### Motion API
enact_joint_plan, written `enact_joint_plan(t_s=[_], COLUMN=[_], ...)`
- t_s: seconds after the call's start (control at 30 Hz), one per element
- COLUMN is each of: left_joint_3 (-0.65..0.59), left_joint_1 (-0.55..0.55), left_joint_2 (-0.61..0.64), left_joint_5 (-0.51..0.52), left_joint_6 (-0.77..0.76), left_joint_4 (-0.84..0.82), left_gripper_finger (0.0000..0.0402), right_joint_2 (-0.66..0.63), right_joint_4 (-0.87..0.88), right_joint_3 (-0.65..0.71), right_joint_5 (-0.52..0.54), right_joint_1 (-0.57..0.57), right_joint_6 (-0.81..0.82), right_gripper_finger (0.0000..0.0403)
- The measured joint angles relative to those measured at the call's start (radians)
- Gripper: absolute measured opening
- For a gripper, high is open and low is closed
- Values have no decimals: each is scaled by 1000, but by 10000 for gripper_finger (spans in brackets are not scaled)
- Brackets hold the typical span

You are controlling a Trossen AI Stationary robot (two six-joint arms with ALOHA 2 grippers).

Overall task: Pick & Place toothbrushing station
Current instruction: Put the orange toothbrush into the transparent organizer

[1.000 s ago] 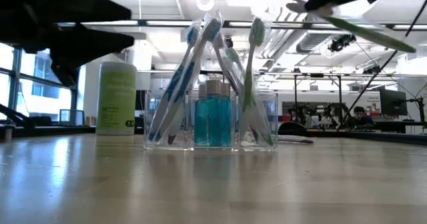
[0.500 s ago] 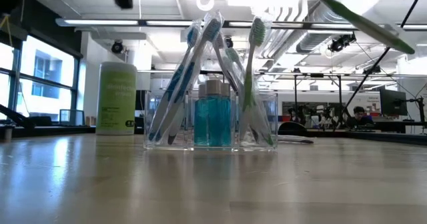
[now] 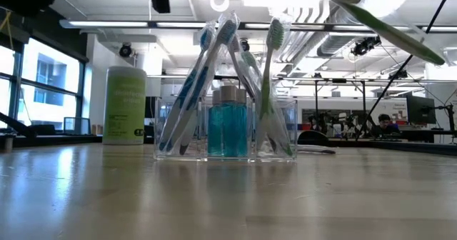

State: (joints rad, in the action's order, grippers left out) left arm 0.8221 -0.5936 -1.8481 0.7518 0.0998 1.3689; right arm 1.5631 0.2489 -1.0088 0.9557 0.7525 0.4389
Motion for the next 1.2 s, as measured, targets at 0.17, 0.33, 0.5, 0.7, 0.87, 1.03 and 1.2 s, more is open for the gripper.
enact_joint_plan(t_s=[0.17,0.33,0.5,0.7,0.87,1.03,1.2], left_joint_3=[2,2,2,2,2,2,2], left_joint_1=[33,50,51,50,50,48,47], left_joint_2=[0,0,0,0,0,0,0], left_joint_5=[-91,-145,-145,-135,-132,-127,-126], left_joint_6=[-3,-25,-26,-46,-45,-46,-48], left_joint_4=[0,-1,-6,-9,-9,-8,-6], left_gripper_finger=[182,172,111,17,16,16,16], right_joint_2=[0,0,0,0,0,0,-1], right_joint_4=[0,0,1,3,8,9,13], right_joint_3=[0,0,0,0,0,0,0], right_joint_5=[-34,-50,-56,-66,-66,-68,-68], right_joint_1=[-7,-6,-6,-7,-7,-7,-7], right_joint_6=[-1,-1,0,-1,1,1,1], right_gripper_finger=[15,15,15,15,15,19,27])
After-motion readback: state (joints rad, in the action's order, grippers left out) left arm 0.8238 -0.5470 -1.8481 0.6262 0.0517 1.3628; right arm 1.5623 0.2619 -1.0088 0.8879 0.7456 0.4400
